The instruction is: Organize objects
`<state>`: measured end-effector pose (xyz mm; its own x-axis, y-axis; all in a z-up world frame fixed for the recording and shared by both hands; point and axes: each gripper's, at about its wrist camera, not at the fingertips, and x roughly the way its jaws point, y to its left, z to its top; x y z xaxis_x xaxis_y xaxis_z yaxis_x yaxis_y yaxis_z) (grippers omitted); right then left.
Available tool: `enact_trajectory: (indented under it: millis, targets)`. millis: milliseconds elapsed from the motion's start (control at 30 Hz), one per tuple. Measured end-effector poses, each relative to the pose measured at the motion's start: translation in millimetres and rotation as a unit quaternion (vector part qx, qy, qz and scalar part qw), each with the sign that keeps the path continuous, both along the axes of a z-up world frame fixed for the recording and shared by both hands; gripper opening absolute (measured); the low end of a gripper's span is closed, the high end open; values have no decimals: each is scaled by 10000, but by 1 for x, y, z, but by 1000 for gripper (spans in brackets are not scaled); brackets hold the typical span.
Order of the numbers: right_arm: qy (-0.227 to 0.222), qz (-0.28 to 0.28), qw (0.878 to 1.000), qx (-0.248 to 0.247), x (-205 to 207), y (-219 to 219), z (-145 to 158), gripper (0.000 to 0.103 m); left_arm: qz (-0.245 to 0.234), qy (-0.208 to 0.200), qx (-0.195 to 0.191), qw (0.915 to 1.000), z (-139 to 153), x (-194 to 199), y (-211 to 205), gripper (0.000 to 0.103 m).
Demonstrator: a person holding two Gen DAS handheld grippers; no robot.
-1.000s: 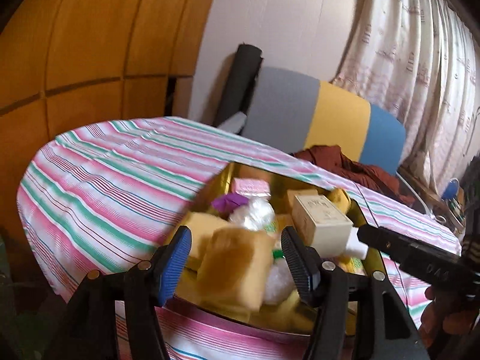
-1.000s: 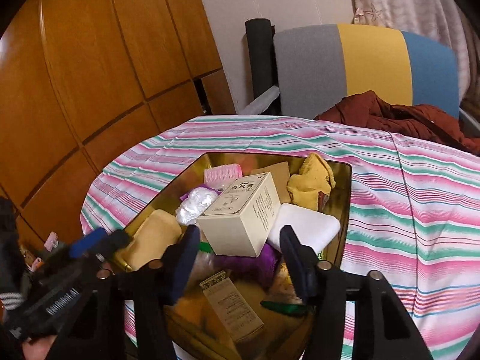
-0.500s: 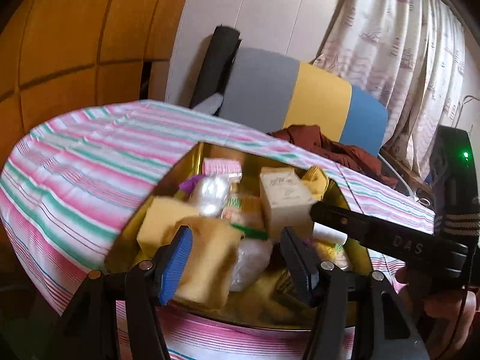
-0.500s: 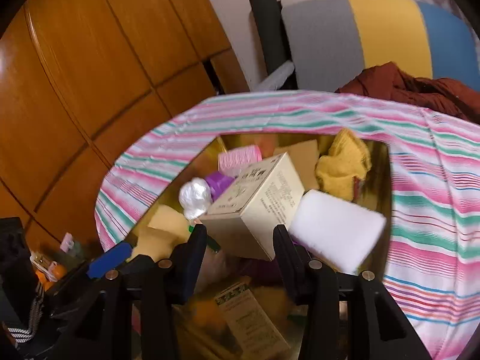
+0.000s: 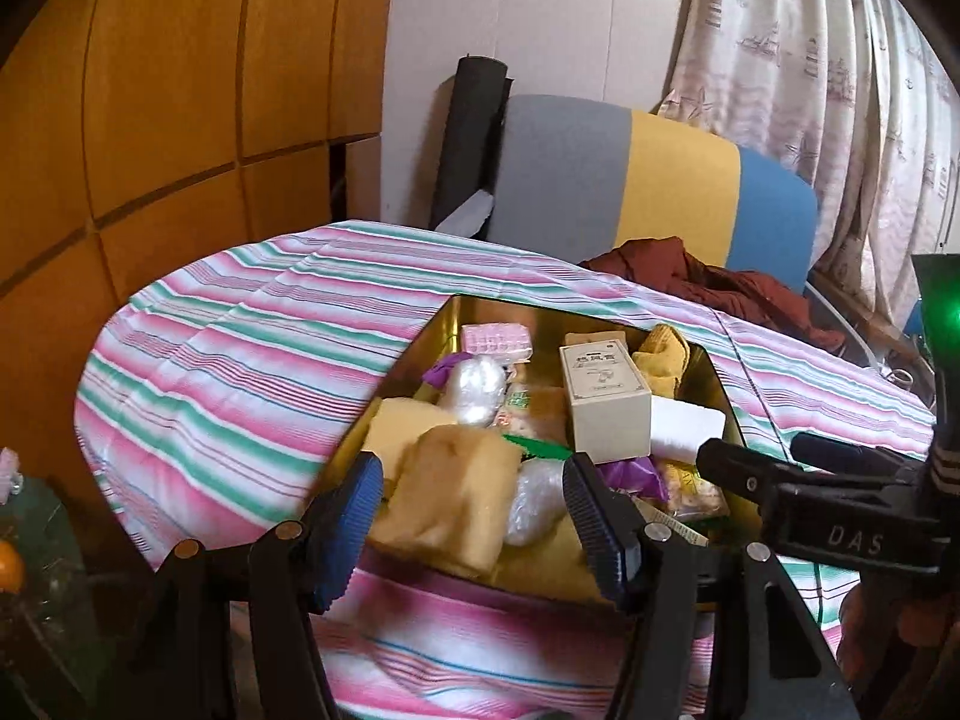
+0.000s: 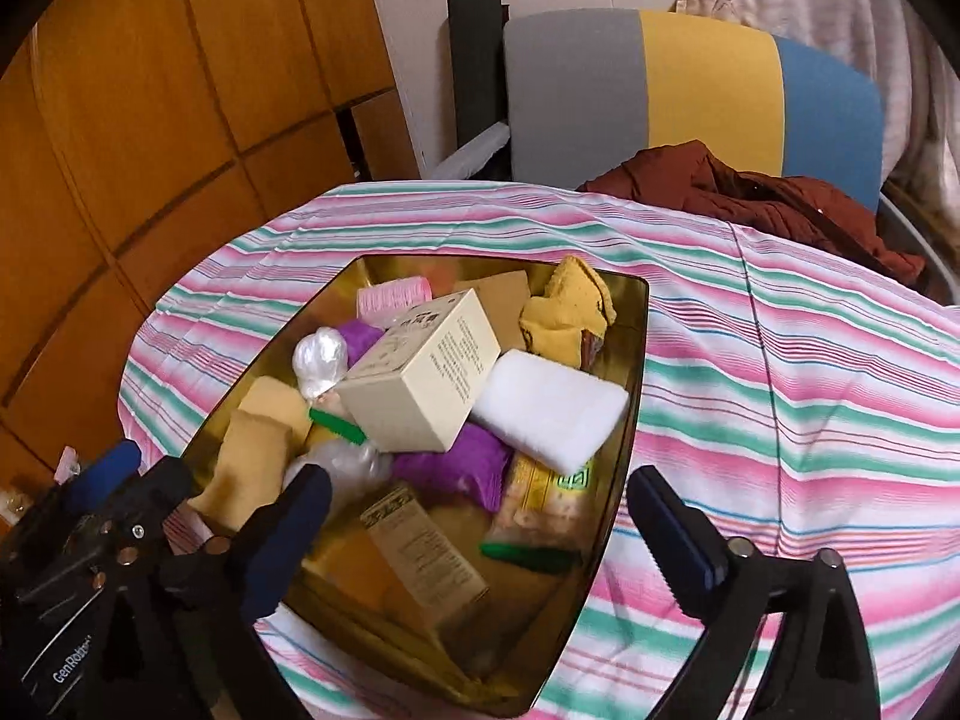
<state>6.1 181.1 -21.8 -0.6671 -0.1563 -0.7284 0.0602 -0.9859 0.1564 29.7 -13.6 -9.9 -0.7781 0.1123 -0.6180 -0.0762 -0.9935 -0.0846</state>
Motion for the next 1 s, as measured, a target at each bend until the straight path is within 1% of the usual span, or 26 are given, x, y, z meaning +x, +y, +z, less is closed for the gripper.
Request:
enact_trajectory:
  millis: [167,300,400,500,567,600,667,767,900,1000]
  targets:
    - [56,-42,9998,210,10,-9,6,103,174,-158,-24,9997,3,7,-6,63]
    - [149,-128,9996,207,17,-13,12,103,166,-374,-26,9992,0,9,-6,63]
    - [125,-272,9992,273,20,-16,15,103,226,-382,3,9990,2,10,-5,63]
    - [114,-369,9987,330,22,-18,15,103,416,-354,-242,9982,6,11,-4,63]
    - [128,-421,9986,305,25,-18,15,103,550,-397,-442,9967,6,10,-3,63]
    - [126,-429,9986,275,26,-18,16,103,583,-442,-471,9962,7,9,-3,63]
    - [103,-439,9987,252,26,-18,15,103,617,-583,-436,9954,6,6,-5,63]
    - [53,-460,9984,325,25,-19,15,103,681,-649,-357,9949,5,6,-9,63]
    - [-104,-471,9977,482,20,-22,14,103,779,-625,-363,9943,7,5,-14,63]
    - [-143,-428,9981,414,21,-19,13,103,783,-591,-331,9946,8,5,-15,63]
